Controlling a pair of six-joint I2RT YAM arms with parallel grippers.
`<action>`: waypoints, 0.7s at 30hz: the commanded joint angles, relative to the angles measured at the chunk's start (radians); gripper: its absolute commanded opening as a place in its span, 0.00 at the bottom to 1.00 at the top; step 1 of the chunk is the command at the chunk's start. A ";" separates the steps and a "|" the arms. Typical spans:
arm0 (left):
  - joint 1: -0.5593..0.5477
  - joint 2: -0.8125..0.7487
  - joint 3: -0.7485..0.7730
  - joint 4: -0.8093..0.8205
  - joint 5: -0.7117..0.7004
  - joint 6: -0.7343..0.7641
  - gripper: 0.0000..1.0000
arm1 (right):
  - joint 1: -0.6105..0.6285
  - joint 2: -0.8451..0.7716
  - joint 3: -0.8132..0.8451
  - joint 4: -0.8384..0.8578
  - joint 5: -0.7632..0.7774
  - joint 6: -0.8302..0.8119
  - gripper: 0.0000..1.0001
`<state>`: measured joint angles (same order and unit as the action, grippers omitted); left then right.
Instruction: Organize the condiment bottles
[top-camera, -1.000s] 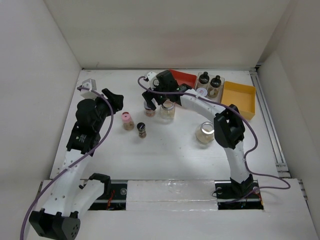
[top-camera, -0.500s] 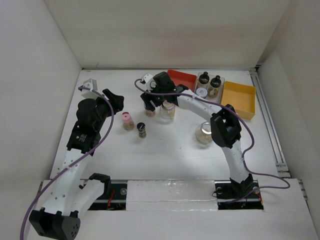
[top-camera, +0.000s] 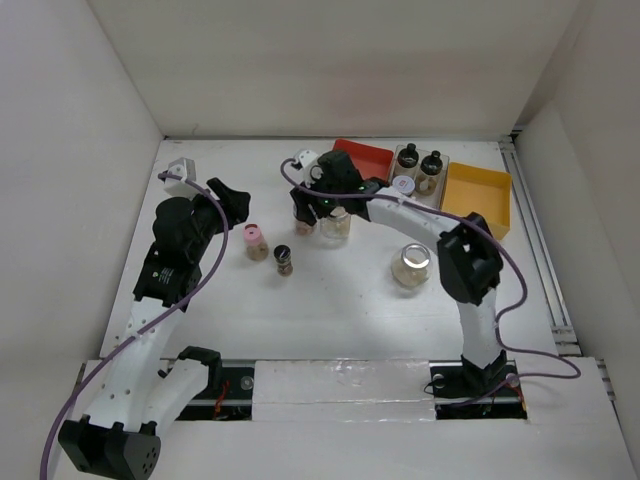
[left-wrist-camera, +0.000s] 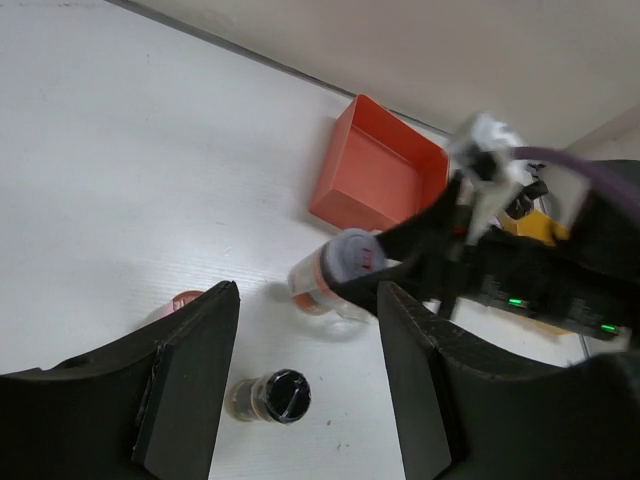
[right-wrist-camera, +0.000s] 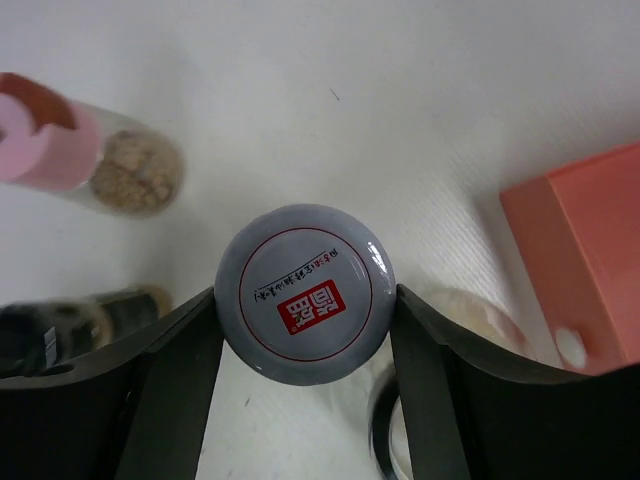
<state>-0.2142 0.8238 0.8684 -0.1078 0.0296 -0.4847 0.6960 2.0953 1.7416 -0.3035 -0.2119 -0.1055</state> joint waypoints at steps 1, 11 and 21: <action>0.004 0.001 0.027 0.042 0.030 0.003 0.53 | -0.035 -0.334 -0.057 0.277 -0.023 0.079 0.47; 0.004 0.012 0.027 0.062 0.072 0.021 0.55 | -0.372 -0.767 -0.494 0.313 0.223 0.162 0.47; 0.004 0.021 0.018 0.082 0.124 0.021 0.55 | -0.619 -0.698 -0.599 0.334 0.158 0.198 0.45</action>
<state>-0.2142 0.8505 0.8684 -0.0891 0.1223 -0.4786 0.0982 1.3869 1.1141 -0.0959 0.0093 0.0586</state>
